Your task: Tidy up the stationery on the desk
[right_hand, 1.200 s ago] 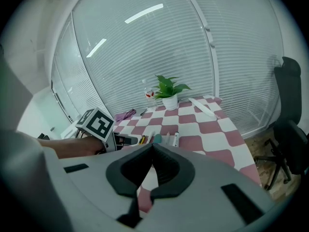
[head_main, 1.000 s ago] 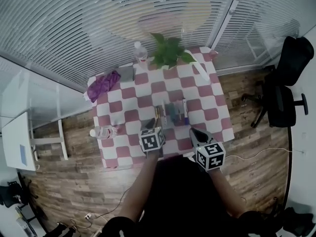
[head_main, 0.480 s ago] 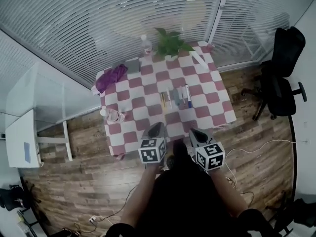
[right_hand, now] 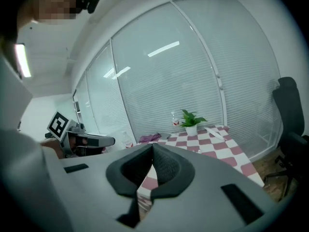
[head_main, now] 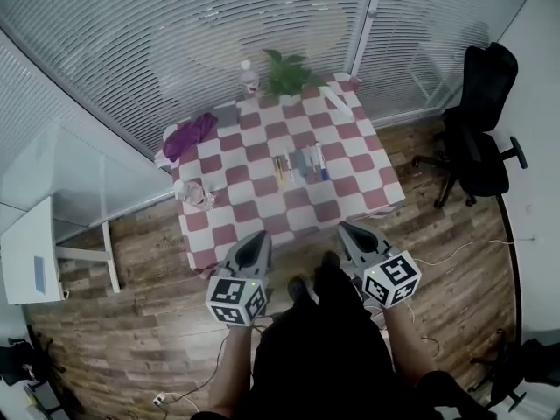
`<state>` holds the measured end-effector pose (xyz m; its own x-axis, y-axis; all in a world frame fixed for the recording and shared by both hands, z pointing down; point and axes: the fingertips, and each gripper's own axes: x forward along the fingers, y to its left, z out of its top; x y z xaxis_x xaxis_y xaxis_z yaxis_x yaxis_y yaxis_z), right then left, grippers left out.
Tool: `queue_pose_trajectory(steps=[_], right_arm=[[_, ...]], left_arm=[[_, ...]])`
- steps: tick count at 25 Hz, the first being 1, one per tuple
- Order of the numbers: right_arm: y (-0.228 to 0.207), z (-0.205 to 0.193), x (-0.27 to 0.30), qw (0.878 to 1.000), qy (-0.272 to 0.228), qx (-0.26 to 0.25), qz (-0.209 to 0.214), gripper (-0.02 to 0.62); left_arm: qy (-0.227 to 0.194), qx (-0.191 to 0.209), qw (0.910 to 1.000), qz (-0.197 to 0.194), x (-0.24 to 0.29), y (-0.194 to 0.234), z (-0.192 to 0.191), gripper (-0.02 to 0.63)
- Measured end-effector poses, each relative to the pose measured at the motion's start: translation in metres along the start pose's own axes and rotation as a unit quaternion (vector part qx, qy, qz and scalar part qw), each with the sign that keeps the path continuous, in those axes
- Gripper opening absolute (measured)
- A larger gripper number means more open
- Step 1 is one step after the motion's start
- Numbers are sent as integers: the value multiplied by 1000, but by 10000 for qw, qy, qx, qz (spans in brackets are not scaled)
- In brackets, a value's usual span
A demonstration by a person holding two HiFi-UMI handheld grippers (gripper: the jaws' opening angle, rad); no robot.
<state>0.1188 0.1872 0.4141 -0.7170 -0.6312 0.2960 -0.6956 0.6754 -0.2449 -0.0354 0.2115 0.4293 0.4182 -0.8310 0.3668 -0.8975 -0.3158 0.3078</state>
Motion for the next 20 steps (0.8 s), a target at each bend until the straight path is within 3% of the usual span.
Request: queue_pose_trajectory(steps=[3, 7, 15, 20], right_arm=[[2, 25, -17, 9990, -304, -256, 206, 21], [-4, 45, -38, 9976, -594, -314, 159, 20], [-5, 37, -63, 9976, -622, -279, -113, 21], [-5, 26, -75, 9984, -480, -295, -104, 21]], left_arm=[[-453, 183, 9987, -137, -28, -4, 26, 38], [-802, 449, 9956, -167, -53, -9, 47, 38], [-666, 775, 9947, -95, -53, -19, 39, 38], [-628, 735, 9950, -257, -47, -35, 35, 38]])
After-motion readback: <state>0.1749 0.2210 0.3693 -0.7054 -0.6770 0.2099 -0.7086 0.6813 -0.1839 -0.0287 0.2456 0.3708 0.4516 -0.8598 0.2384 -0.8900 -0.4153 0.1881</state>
